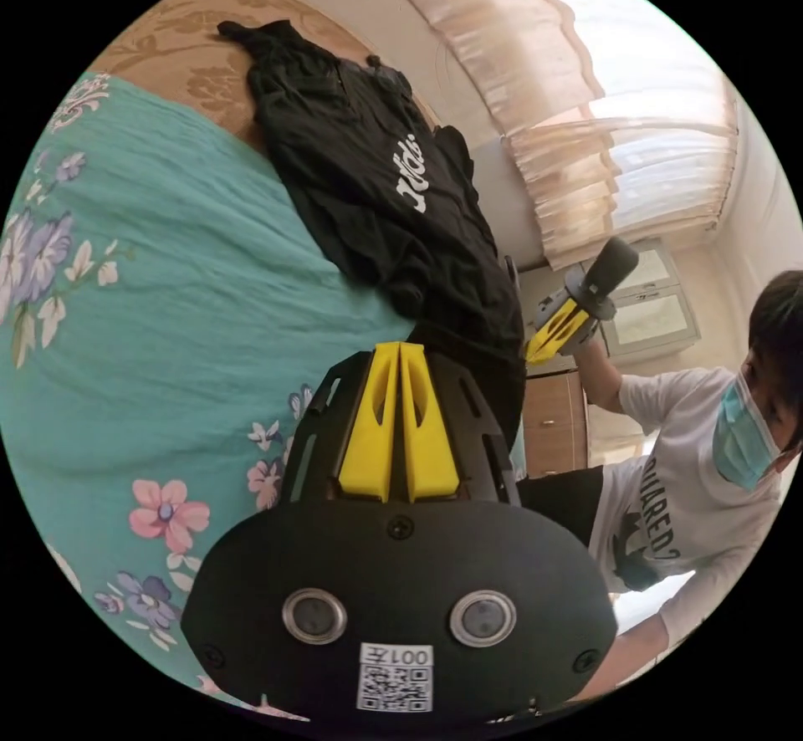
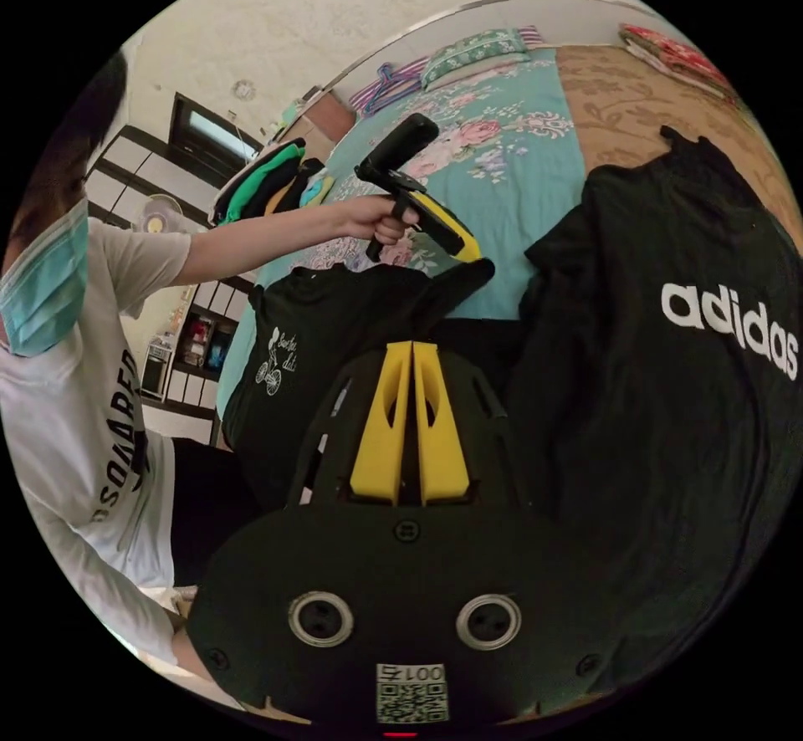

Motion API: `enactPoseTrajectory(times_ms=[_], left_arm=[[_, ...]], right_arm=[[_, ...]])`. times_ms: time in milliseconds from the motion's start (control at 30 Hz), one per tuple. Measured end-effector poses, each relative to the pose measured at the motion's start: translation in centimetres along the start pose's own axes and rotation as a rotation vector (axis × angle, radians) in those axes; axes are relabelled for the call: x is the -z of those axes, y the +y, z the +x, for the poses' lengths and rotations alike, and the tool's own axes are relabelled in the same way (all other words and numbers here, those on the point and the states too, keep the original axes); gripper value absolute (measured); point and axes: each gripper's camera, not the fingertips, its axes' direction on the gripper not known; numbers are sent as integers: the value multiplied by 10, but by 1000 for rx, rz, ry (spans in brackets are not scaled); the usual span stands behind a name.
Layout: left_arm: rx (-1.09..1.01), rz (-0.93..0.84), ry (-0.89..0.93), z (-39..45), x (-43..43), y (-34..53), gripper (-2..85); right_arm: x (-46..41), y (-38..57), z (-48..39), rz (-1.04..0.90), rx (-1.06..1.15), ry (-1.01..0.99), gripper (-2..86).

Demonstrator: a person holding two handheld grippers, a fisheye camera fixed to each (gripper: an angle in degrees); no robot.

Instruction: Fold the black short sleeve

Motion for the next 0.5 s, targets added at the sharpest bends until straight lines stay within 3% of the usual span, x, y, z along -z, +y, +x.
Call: enactPoseTrajectory(times_ms=[200,367,500], left_arm=[[-5,54,-27,-3,15,24,-9],[-20,87,3,-6,19,43,-9],[-42,110,23,-6,21,56,-10]], right_arm=[[4,42,-2,56,-145,76,14],[-4,52,-14,195,-152,-154,64],[-34,42,-29,33,-210,102,104]])
